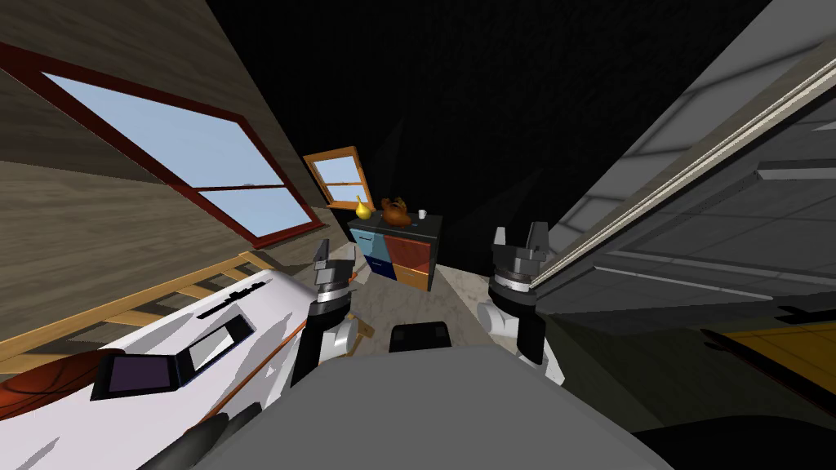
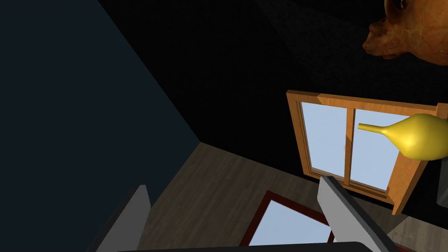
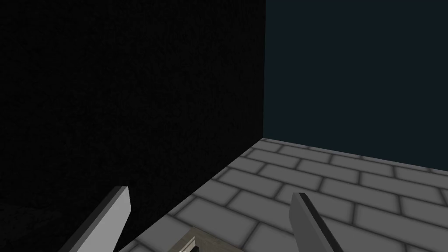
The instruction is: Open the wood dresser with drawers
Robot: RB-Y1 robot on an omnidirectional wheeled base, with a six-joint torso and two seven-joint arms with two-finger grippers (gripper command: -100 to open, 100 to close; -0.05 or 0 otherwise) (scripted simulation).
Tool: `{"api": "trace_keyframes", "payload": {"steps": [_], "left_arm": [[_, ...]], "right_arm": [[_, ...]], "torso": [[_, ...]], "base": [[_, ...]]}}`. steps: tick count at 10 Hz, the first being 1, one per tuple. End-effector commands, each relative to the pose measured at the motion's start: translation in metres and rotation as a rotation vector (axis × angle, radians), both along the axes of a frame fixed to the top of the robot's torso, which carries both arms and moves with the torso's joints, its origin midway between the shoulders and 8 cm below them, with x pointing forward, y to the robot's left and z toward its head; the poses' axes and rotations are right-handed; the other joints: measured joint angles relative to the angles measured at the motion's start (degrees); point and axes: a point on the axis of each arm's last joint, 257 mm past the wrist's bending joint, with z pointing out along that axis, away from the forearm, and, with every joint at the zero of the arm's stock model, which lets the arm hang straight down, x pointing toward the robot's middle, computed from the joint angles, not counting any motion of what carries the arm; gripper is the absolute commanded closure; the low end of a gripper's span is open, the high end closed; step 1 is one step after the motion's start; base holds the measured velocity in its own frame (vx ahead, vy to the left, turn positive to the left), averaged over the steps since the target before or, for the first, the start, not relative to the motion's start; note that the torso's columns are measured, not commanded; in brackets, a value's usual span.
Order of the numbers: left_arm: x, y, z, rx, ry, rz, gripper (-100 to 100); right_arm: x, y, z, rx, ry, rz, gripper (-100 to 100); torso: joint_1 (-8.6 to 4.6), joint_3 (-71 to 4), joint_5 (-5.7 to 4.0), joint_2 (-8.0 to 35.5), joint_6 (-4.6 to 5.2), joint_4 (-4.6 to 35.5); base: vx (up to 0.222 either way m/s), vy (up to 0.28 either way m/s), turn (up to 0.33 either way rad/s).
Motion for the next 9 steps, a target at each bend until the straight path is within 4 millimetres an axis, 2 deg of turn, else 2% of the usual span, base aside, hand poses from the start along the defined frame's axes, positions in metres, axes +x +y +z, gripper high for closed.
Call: {"api": "trace_keyframes", "payload": {"steps": [1, 9], "left_arm": [[0.0, 0.0, 0.0, 0.0, 0.0, 0.0, 0], [-0.0001, 0.0, 0.0002, 0.0, 0.0, 0.0, 0]], "right_arm": [[0.0, 0.0, 0.0, 0.0, 0.0, 0.0, 0], [-0.0001, 0.0, 0.0001, 0.0, 0.0, 0.0, 0]], "torso": [[0.0, -4.7, 0.0, 2.3, 0.0, 2.3], [0.0, -70.7, 0.0, 35.4, 0.0, 35.4]], "base": [[0.0, 0.0, 0.0], [0.0, 0.0, 0.0]]}}
